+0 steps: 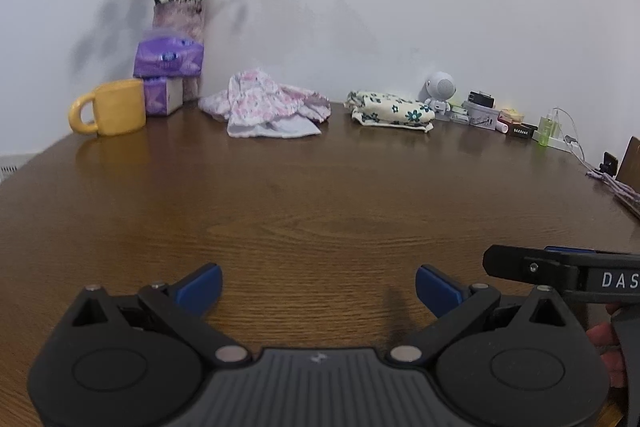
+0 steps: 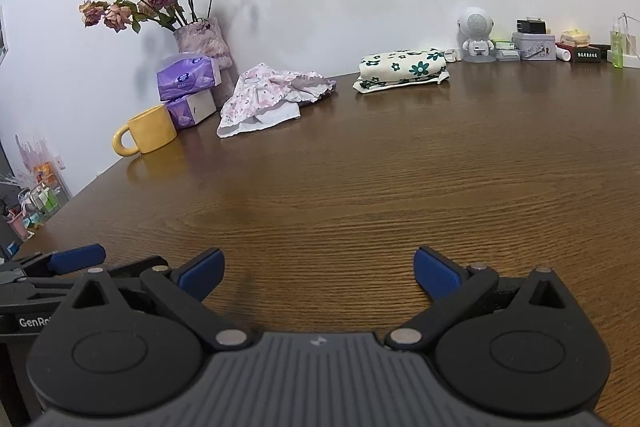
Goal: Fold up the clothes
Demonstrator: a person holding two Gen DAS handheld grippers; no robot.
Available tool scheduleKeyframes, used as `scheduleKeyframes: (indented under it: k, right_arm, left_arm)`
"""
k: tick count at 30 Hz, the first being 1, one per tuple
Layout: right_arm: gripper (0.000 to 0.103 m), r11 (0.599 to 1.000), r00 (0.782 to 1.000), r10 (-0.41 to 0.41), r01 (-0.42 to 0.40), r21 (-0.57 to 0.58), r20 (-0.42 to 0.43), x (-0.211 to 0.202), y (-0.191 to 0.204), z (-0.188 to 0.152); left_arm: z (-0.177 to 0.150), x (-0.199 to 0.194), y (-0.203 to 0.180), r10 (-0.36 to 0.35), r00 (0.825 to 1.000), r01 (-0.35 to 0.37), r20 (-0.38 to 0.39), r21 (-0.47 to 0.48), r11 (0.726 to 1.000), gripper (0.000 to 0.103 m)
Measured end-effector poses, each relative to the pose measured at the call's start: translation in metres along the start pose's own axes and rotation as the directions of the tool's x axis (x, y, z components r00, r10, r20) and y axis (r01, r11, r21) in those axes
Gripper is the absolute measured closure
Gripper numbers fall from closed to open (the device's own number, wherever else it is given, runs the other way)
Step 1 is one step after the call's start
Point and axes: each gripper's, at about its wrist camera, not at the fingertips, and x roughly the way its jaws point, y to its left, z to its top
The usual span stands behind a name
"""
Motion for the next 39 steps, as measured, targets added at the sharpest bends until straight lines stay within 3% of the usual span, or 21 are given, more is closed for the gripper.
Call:
scheduleKeyframes:
  k: [4, 13, 39]
  right_arm:
    - [0.001, 1.0, 1.0, 0.007, -0.007, 0.009, 0.003, -0.0011, -0.0018, -0.0004]
    - [0.001, 1.0, 1.0, 0.012, -0.012, 0.014, 0.003, -0.0022, -0.0036, 0.0]
    - [0.001, 1.0, 1.0, 0.021, -0.021, 0.016, 0.003, -0.0016, -0.0045, 0.0005]
  left_arm:
    - [-0.0004, 0.0012, 0.0055, -0.013, 1.0, 0.013, -0.001, -0.037, 0.999, 0.0]
    - [-0.0002, 0.005, -0.0027, 0.014, 1.0, -0.014, -0.025, 0.02, 1.0, 0.0]
    - [-0.0004, 0.0066, -0.0039, 0.016, 0.999, -0.015, -0.031, 0.034, 0.999, 0.0]
